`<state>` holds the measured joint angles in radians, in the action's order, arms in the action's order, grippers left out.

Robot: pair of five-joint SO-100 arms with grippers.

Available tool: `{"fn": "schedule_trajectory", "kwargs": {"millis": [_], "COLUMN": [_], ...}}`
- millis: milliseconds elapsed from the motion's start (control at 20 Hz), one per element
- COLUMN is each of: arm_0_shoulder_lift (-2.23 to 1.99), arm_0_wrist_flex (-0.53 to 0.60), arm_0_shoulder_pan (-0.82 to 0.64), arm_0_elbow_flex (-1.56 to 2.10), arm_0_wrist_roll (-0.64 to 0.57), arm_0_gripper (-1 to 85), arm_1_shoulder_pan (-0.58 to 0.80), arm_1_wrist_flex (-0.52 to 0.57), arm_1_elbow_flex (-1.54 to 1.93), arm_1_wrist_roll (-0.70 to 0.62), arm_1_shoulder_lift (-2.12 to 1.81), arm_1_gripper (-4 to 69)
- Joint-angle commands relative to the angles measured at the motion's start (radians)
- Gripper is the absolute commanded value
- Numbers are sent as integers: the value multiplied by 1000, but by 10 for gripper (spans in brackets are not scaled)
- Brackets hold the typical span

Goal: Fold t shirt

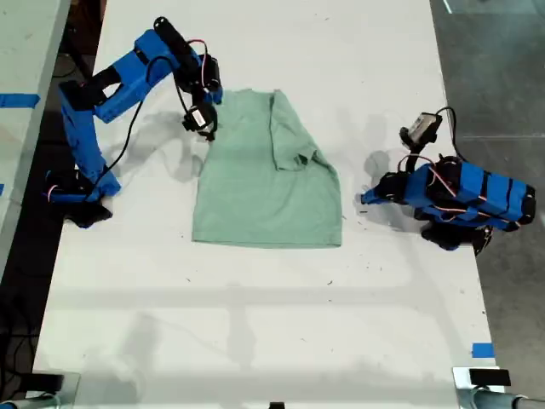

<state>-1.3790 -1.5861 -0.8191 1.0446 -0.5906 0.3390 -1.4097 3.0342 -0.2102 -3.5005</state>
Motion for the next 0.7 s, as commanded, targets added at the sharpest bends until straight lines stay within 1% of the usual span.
{"fn": "schedule_trajectory", "kwargs": {"millis": [0,100,200,250,300,350,400,550,650], "arm_0_shoulder_lift": [-101,-84,-31,2,34,61,84,137,123], "arm_0_wrist_flex": [31,98,164,198,227,253,275,302,288], "arm_0_shoulder_pan": [183,276,321,337,354,368,377,382,371], "arm_0_elbow_flex": [-61,-60,-60,-60,-60,-60,-60,-60,-60], "arm_0_wrist_roll": [83,121,147,150,156,158,155,141,133], "arm_0_gripper": [0,0,0,26,93,140,153,174,171], "arm_1_shoulder_pan": [-8,-8,-11,-11,-11,-11,-11,-11,-12], "arm_1_wrist_flex": [9,9,9,9,9,9,9,9,9], "arm_1_elbow_flex": [34,34,34,34,34,34,34,34,32], "arm_1_wrist_roll": [-9,-9,-8,-8,-8,-8,-9,-11,-11], "arm_1_shoulder_lift": [-8,-8,-8,-8,-8,-8,-8,-8,-8], "arm_1_gripper": [45,45,45,45,45,45,45,45,44]}}
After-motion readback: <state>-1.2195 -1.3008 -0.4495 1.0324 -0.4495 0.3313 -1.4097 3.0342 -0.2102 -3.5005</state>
